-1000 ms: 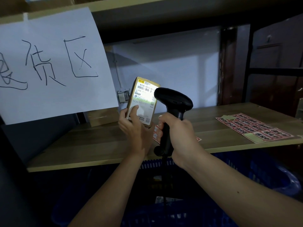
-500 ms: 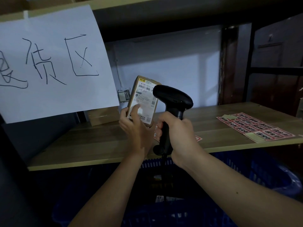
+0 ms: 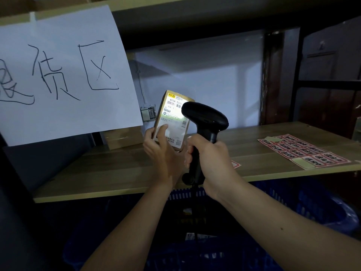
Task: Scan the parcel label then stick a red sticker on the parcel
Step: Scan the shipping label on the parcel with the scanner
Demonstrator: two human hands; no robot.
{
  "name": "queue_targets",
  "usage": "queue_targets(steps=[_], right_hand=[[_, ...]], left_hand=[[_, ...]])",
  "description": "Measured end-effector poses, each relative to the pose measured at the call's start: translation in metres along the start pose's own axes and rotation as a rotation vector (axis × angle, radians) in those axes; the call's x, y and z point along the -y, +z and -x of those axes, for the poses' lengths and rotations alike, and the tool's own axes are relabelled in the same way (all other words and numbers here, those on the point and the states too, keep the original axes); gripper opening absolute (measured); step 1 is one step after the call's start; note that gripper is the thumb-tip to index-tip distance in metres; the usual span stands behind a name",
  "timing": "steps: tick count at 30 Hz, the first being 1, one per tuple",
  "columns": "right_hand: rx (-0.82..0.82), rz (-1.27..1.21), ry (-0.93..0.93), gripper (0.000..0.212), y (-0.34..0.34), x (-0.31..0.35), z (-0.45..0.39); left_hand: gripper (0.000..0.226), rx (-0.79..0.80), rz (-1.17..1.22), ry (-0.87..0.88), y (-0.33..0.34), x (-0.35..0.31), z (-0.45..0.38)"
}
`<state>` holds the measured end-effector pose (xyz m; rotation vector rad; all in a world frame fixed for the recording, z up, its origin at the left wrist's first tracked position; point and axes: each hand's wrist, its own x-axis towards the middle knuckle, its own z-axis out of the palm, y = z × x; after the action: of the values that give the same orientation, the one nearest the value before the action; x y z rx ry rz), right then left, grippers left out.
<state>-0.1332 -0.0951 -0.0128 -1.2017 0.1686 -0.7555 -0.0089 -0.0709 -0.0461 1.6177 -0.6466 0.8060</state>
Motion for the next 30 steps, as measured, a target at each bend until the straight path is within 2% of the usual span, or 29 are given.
queue_targets(steps=[5, 17, 22, 30], right_hand=[[-0.018, -0.046, 0.003, 0.021, 0.000, -0.002, -0.002], [-0.032, 0.000, 0.001, 0.026, 0.005, 0.003, 0.004], [-0.042, 0.005, -0.009, 0.025, 0.005, 0.001, 0.002], [-0.028, 0.034, 0.002, 0.034, 0.001, -0.002, 0.001]], left_hand=[[0.069, 0.012, -0.095, 0.147, 0.006, 0.014, -0.002], [0.066, -0.062, -0.050, 0.080, 0.006, 0.011, -0.005], [0.065, -0.066, -0.115, 0.185, 0.008, 0.019, -0.004], [0.071, -0.047, -0.112, 0.154, 0.011, 0.024, -0.005]])
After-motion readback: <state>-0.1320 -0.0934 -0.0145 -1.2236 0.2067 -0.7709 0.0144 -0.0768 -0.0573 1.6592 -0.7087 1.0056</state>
